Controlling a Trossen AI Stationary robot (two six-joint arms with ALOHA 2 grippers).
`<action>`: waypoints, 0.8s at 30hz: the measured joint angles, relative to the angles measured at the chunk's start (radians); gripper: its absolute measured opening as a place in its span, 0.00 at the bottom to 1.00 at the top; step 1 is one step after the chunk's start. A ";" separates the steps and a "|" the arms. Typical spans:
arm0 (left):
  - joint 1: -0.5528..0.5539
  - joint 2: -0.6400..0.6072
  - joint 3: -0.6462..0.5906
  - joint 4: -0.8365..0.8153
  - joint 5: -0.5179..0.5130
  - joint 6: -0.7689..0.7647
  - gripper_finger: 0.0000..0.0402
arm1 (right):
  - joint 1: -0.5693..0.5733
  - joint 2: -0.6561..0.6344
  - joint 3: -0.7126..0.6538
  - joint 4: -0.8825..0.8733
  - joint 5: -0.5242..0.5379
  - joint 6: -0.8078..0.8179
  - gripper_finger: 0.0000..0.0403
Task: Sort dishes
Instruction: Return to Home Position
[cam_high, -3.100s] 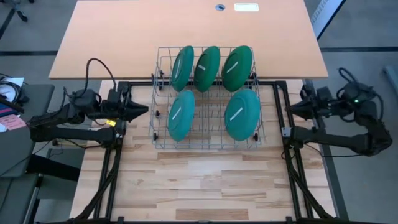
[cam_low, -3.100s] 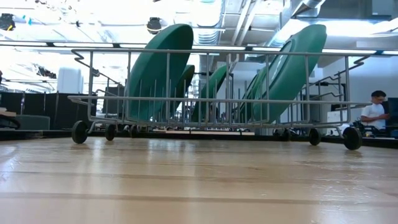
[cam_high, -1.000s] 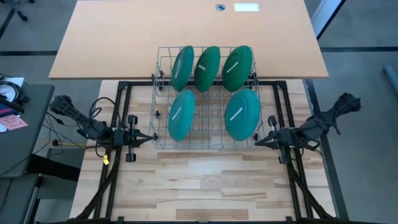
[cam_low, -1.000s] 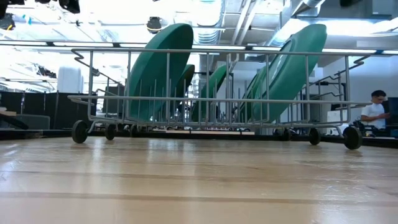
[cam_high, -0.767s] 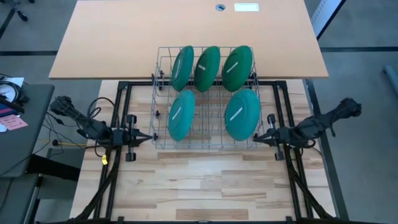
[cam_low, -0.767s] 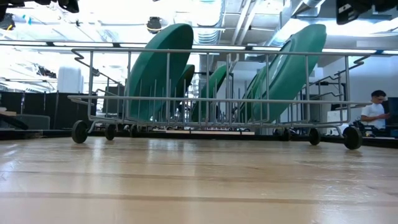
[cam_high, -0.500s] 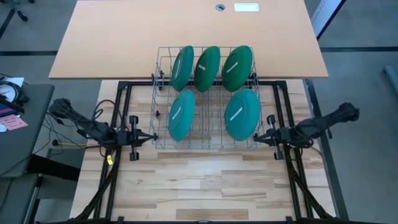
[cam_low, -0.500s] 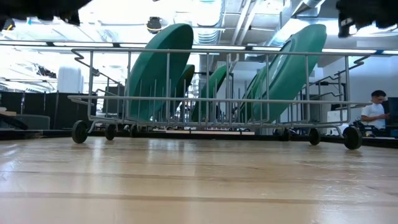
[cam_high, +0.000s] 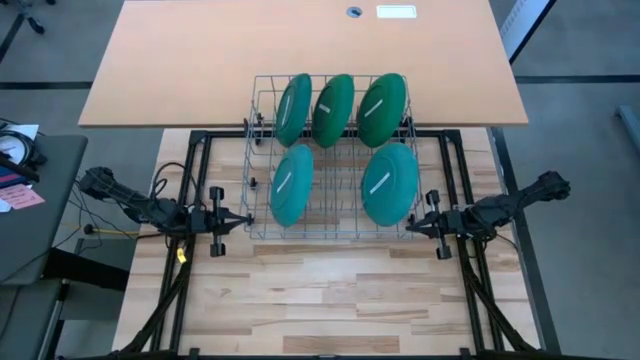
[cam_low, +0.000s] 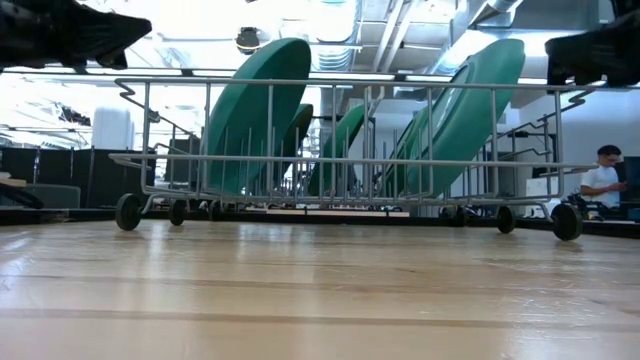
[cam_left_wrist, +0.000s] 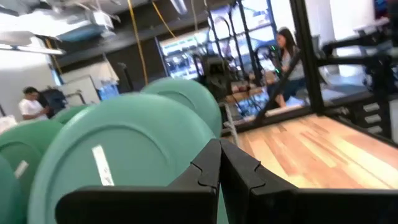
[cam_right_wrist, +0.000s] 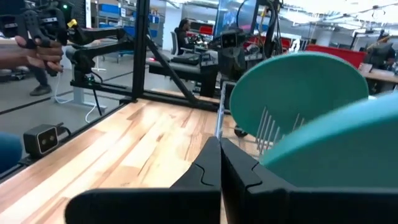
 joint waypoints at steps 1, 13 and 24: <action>0.005 -0.008 -0.005 0.008 0.000 -0.002 0.00 | 0.000 -0.006 -0.006 -0.003 0.000 0.006 0.00; 0.043 -0.027 -0.025 -0.078 0.000 -0.061 0.00 | -0.017 -0.079 -0.062 -0.001 0.002 0.027 0.00; 0.049 -0.027 -0.027 -0.171 -0.005 -0.155 0.00 | -0.168 -0.086 -0.063 -0.017 -0.090 0.031 0.00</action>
